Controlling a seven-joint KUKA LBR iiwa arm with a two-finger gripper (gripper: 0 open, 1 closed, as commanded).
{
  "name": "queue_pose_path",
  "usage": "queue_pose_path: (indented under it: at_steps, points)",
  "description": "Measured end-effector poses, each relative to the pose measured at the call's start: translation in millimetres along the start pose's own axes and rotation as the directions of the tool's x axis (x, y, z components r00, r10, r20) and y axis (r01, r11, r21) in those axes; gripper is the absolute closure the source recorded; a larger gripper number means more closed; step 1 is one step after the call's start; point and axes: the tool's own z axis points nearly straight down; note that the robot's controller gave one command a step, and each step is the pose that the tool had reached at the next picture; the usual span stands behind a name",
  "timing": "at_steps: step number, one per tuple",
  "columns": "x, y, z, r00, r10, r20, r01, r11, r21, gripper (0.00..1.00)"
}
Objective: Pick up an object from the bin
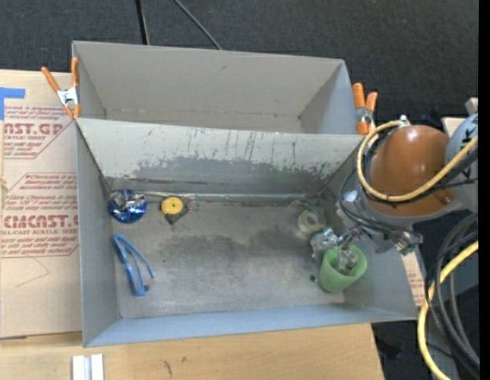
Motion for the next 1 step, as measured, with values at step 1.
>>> queue_pose_path:
  at_steps: [1]
  points:
    - [11.9, 1.3, -145.8, 0.999, 0.054, 0.005, -0.054, 0.998, 0.008, 1.0]
